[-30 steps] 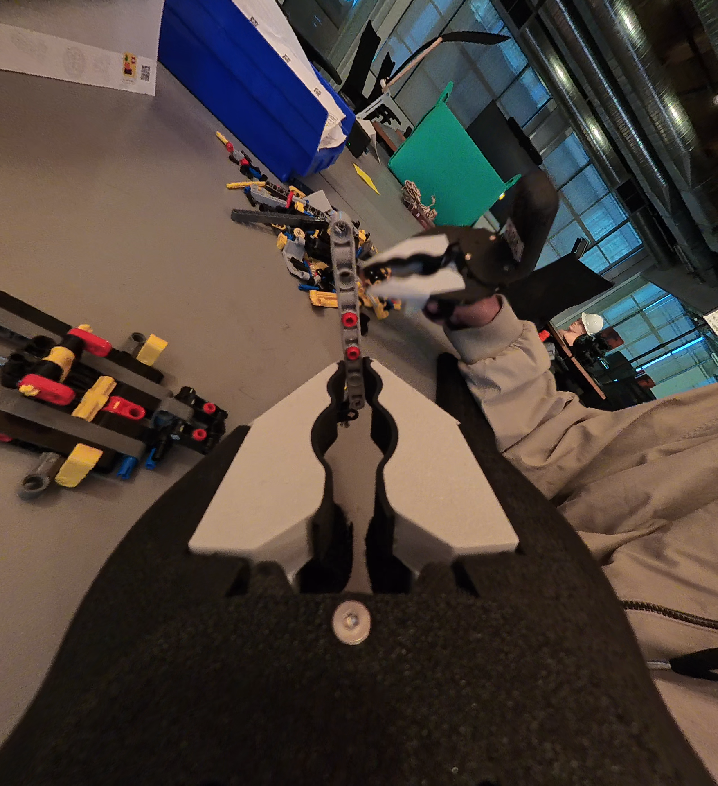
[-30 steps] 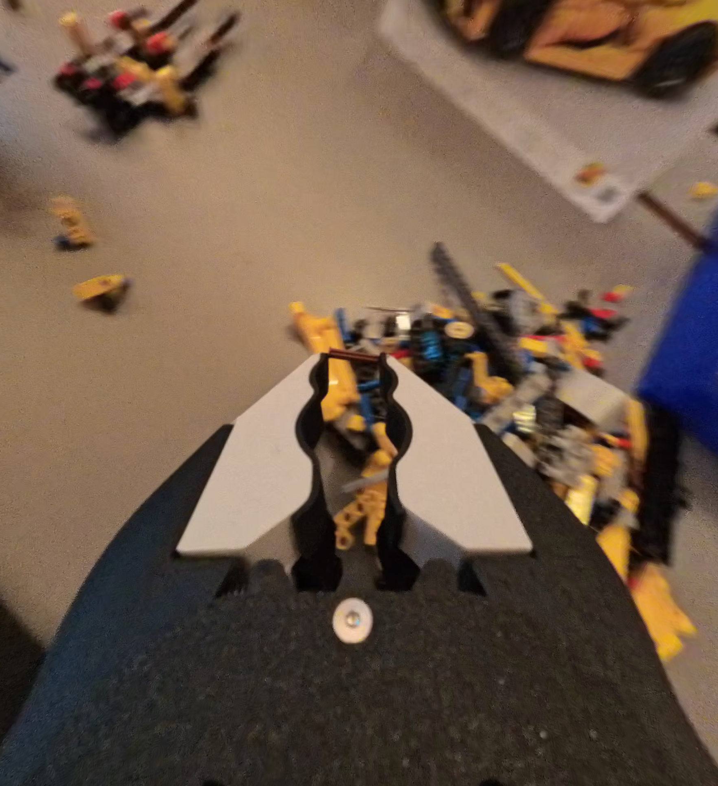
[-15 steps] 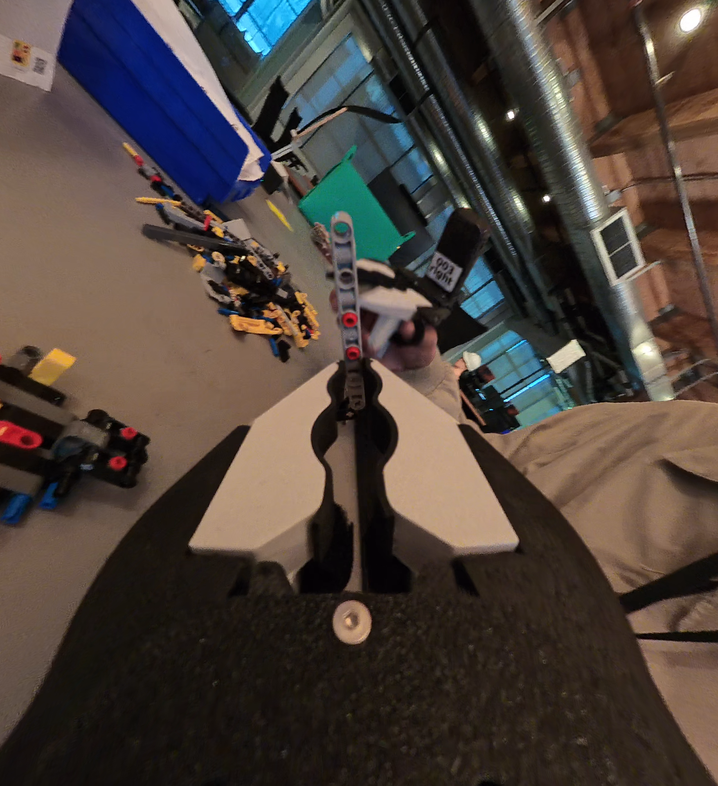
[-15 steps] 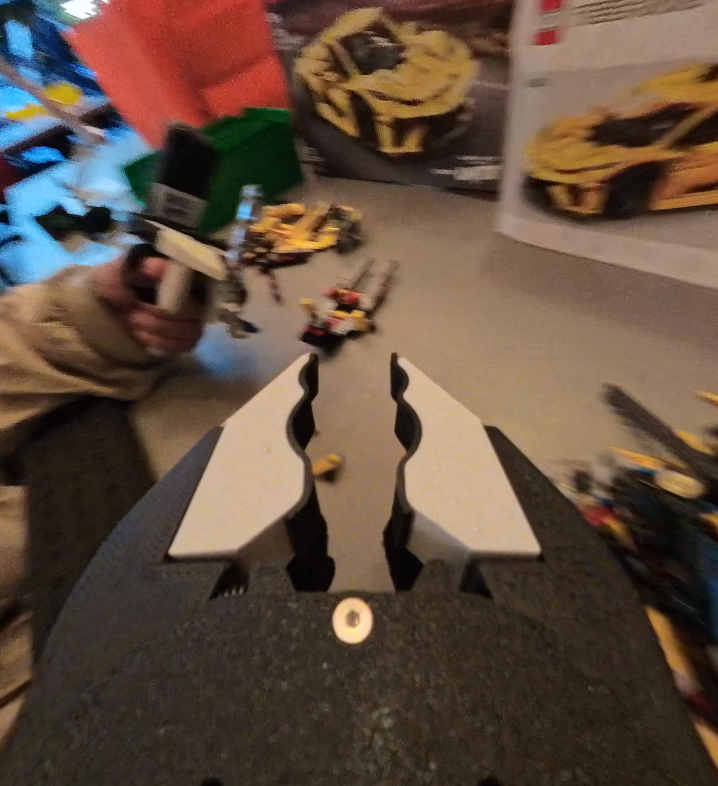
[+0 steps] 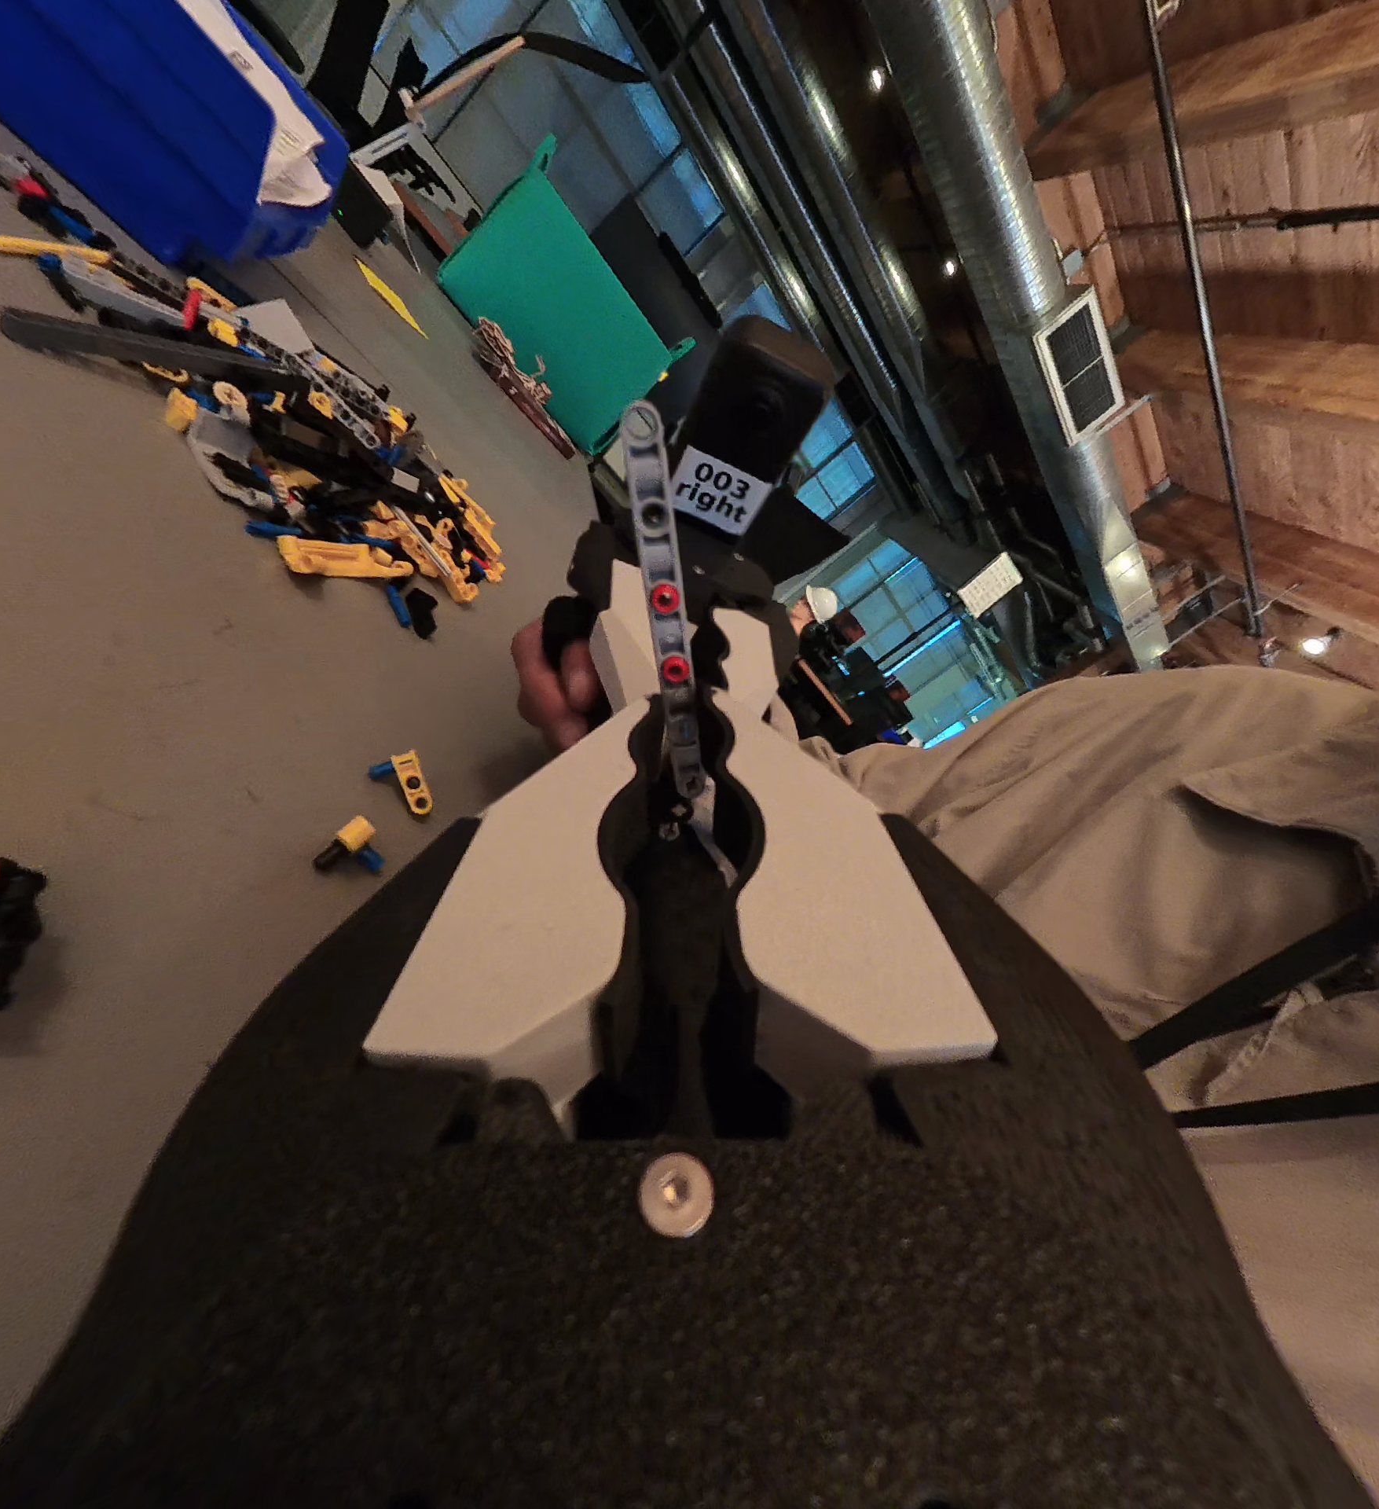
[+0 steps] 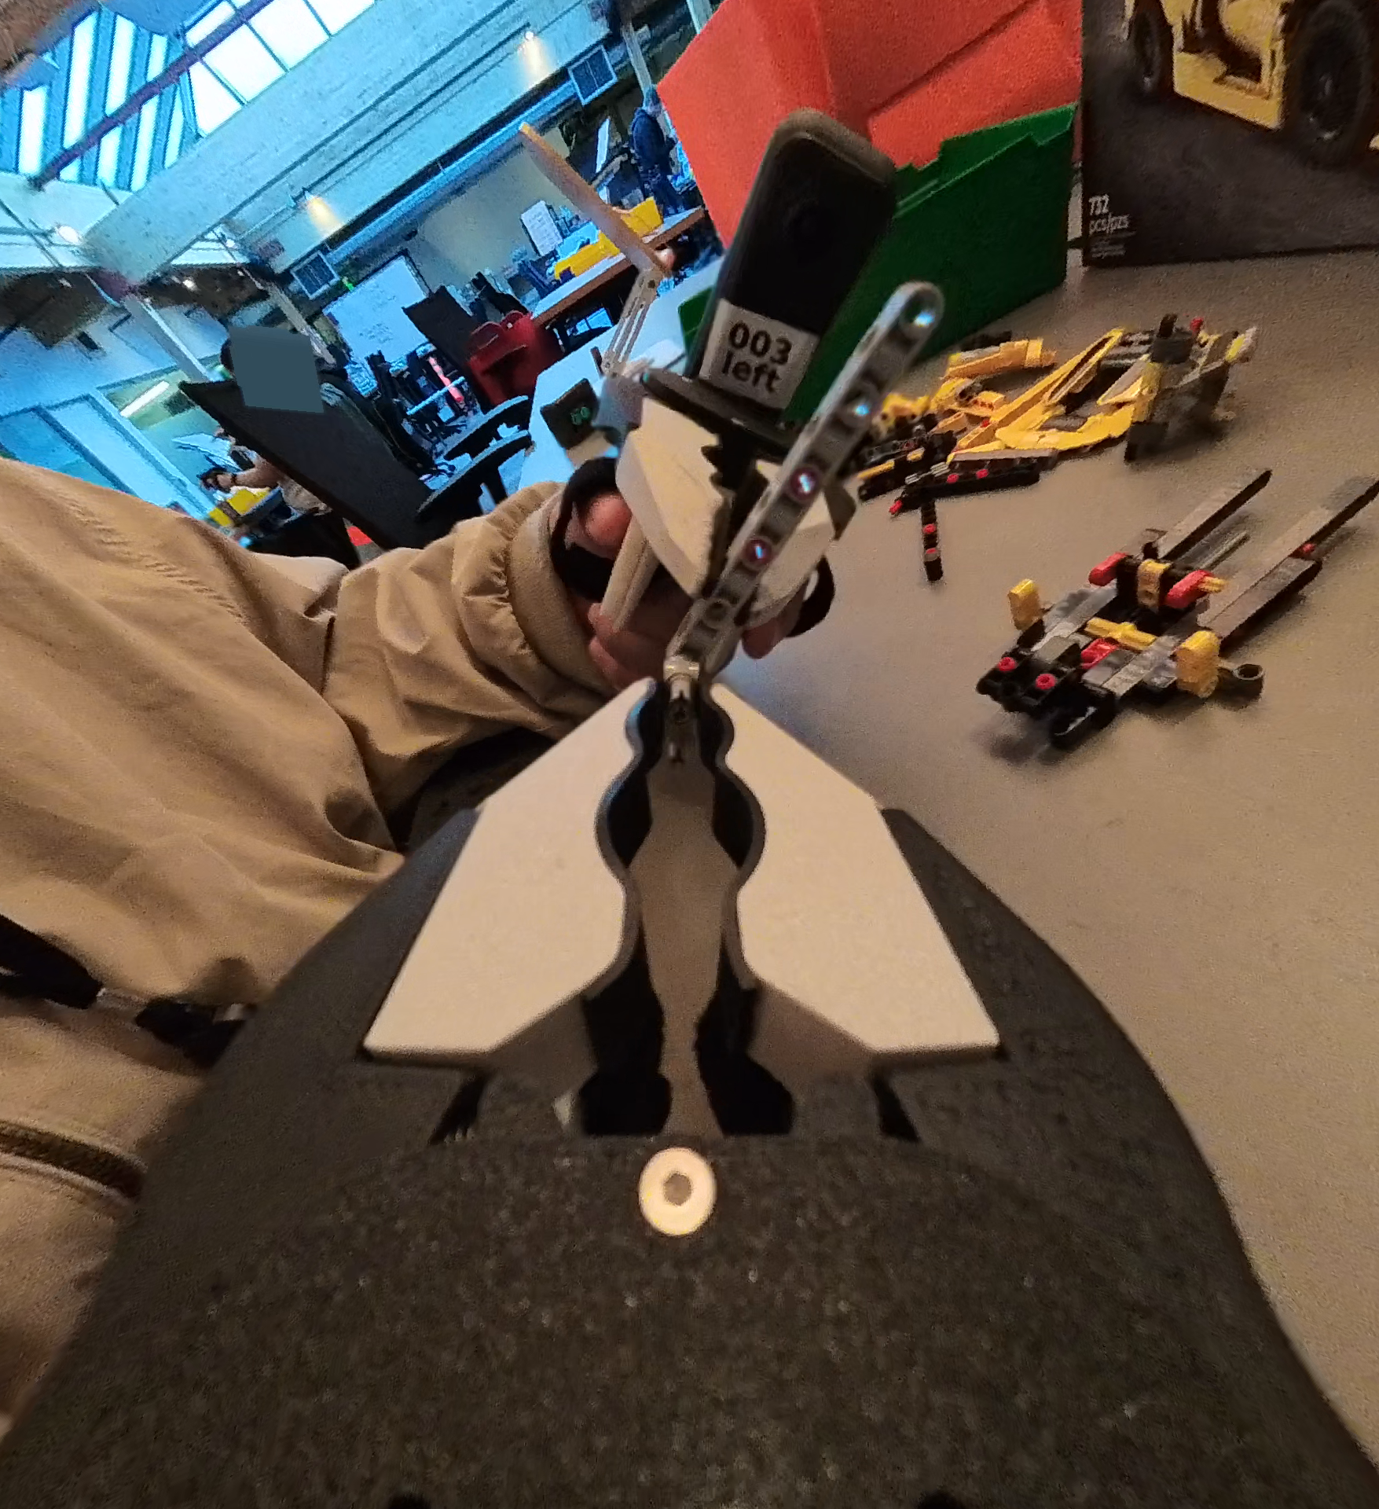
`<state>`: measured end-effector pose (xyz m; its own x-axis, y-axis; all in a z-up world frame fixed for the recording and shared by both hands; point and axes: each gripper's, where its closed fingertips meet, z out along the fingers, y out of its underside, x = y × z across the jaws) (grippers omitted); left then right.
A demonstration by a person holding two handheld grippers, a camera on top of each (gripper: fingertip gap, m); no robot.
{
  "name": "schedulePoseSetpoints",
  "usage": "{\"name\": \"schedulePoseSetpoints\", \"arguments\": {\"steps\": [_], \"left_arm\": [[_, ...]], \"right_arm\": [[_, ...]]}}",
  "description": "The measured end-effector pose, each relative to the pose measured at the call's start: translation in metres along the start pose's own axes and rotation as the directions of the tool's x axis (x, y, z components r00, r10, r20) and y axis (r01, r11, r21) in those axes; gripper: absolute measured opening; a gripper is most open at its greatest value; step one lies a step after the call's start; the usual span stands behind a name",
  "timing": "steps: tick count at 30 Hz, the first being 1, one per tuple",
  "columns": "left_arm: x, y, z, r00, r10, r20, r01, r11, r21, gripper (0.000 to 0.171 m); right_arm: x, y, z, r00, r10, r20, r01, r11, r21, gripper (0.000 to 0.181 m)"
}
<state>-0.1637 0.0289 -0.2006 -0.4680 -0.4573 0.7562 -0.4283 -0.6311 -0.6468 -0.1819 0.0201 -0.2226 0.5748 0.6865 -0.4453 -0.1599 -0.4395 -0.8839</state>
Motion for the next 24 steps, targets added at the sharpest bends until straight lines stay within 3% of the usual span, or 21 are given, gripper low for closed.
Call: {"name": "schedulePoseSetpoints", "arguments": {"steps": [8,12,16,18,20,22,24], "left_arm": [[0.002,0.010,0.011,0.949,0.297,0.105,-0.288,0.953,-0.093,0.007],[-0.001,0.013,0.011,0.953,0.280,0.118,-0.266,0.956,-0.123,0.007],[0.002,0.018,0.003,0.921,0.368,0.125,-0.341,0.920,-0.193,0.007],[0.004,-0.006,-0.025,0.916,0.365,0.166,-0.351,0.930,-0.106,0.007],[-0.002,-0.019,-0.042,0.914,0.348,0.209,-0.343,0.937,-0.059,0.007],[-0.007,-0.016,-0.034,0.933,0.302,0.196,-0.297,0.953,-0.054,0.007],[-0.027,0.001,-0.026,0.928,0.277,0.251,-0.246,0.958,-0.149,0.007]], "right_arm": [[0.000,-0.007,-0.008,0.976,0.194,0.101,-0.198,0.979,0.040,0.006],[0.002,-0.005,-0.010,0.968,0.219,0.124,-0.223,0.975,0.017,0.005],[-0.001,-0.004,-0.014,0.969,0.199,0.147,-0.199,0.980,-0.015,0.006],[0.015,-0.028,-0.054,0.955,0.246,0.167,-0.269,0.954,0.135,0.006],[0.033,-0.026,-0.082,0.968,0.237,0.084,-0.247,0.959,0.136,0.005],[0.035,-0.027,-0.081,0.965,0.246,0.090,-0.257,0.955,0.150,0.005],[0.043,-0.022,-0.072,0.955,0.287,0.072,-0.295,0.946,0.137,0.006]]}}
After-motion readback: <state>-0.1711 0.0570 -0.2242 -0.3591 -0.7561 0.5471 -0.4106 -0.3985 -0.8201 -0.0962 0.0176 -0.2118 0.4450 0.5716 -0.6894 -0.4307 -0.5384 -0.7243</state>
